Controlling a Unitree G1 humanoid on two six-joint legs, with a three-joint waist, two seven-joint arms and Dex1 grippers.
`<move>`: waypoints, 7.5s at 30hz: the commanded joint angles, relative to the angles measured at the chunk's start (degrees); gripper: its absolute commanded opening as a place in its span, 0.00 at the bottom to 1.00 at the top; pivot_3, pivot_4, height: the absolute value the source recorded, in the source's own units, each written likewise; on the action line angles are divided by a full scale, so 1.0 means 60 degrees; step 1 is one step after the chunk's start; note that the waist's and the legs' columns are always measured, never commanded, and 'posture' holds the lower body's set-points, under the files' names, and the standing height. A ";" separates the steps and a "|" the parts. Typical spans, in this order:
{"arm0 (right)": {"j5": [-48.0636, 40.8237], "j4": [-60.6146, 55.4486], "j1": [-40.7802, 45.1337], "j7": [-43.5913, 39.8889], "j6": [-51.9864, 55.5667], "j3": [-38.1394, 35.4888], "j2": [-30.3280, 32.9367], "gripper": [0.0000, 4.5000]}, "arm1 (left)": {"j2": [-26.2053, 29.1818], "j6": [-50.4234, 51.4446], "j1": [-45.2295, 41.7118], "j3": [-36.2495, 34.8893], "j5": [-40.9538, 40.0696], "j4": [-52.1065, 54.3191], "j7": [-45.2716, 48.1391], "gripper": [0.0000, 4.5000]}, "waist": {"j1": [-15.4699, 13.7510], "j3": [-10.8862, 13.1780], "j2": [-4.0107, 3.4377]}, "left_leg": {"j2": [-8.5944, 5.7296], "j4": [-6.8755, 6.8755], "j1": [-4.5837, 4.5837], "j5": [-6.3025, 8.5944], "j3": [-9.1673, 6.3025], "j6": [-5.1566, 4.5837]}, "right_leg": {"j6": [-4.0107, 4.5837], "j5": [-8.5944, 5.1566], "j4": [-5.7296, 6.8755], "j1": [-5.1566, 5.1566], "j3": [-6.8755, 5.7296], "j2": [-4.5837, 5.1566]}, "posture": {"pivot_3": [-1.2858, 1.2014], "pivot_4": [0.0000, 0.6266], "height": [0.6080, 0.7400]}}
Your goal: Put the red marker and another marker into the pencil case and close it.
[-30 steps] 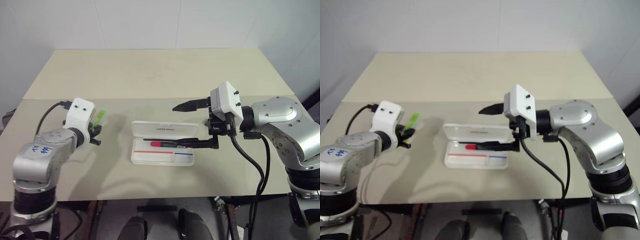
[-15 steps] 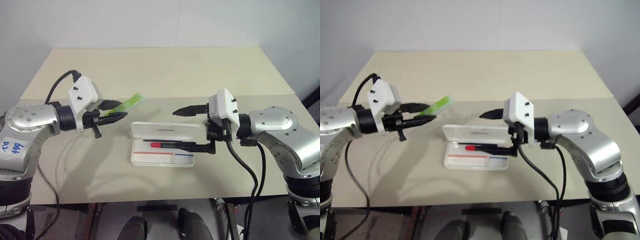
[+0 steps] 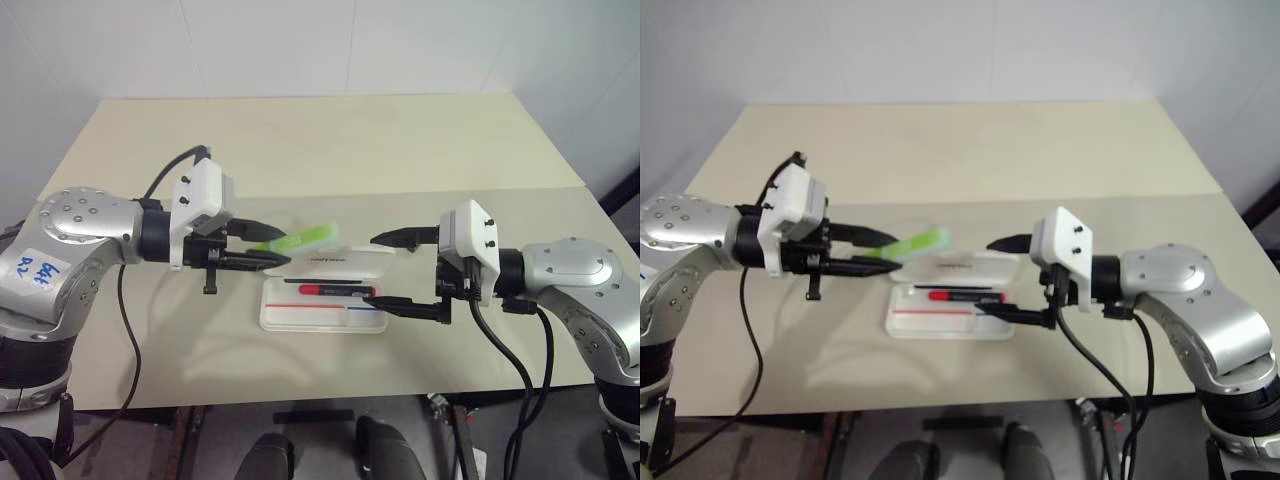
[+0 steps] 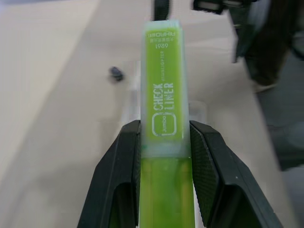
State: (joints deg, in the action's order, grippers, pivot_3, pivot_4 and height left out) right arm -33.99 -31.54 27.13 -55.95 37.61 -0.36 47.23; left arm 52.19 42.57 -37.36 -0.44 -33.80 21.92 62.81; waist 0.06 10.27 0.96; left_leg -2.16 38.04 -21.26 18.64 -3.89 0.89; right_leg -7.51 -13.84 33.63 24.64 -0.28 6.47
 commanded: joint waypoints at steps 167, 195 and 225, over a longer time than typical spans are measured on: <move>0.4848 0.6332 0.1066 -0.0517 -0.4670 0.1459 0.0636 1.00 | 0.0943 -0.1958 0.3911 -0.4159 0.0476 -0.0092 -0.0297 0.99 | 0.0032 0.0008 0.0004 | 0.0007 0.0022 0.0033 0.0011 0.0096 -0.0040 | -0.0012 0.0008 0.0023 -0.0005 0.0053 -0.0008 | 0.52 0.24 1.00; 0.8628 1.5819 0.6868 -0.1907 -1.0490 0.3708 -0.1624 1.00 | -0.1568 -0.4547 0.0251 -0.0846 0.1104 -0.2951 0.0058 0.99 | 0.0314 0.0010 0.0000 | 0.0006 0.0006 0.0021 -0.0014 0.0146 0.0009 | -0.0029 0.0018 0.0028 0.0043 0.0083 -0.0011 | 0.52 0.24 1.00; 1.0545 1.7812 0.8016 0.0098 -0.9591 0.4317 -0.3192 1.00 | -0.1876 -0.4056 0.0287 -0.0771 0.1097 -0.2103 -0.0672 0.99 | 0.0534 -0.0003 0.0022 | 0.0021 0.0010 0.0180 -0.0057 0.0137 0.0030 | 0.0004 0.0079 0.0086 -0.0082 0.0125 -0.0045 | 0.52 0.24 1.00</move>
State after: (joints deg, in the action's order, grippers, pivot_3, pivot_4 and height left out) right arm 30.10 75.05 75.94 -55.49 -20.67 26.40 27.74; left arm 40.52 18.31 -35.35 -3.47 -26.79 8.18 59.39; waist 3.27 10.26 1.09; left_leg -2.03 38.09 -20.18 18.29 -3.07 1.09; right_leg -7.48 -13.37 34.18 24.15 0.46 6.20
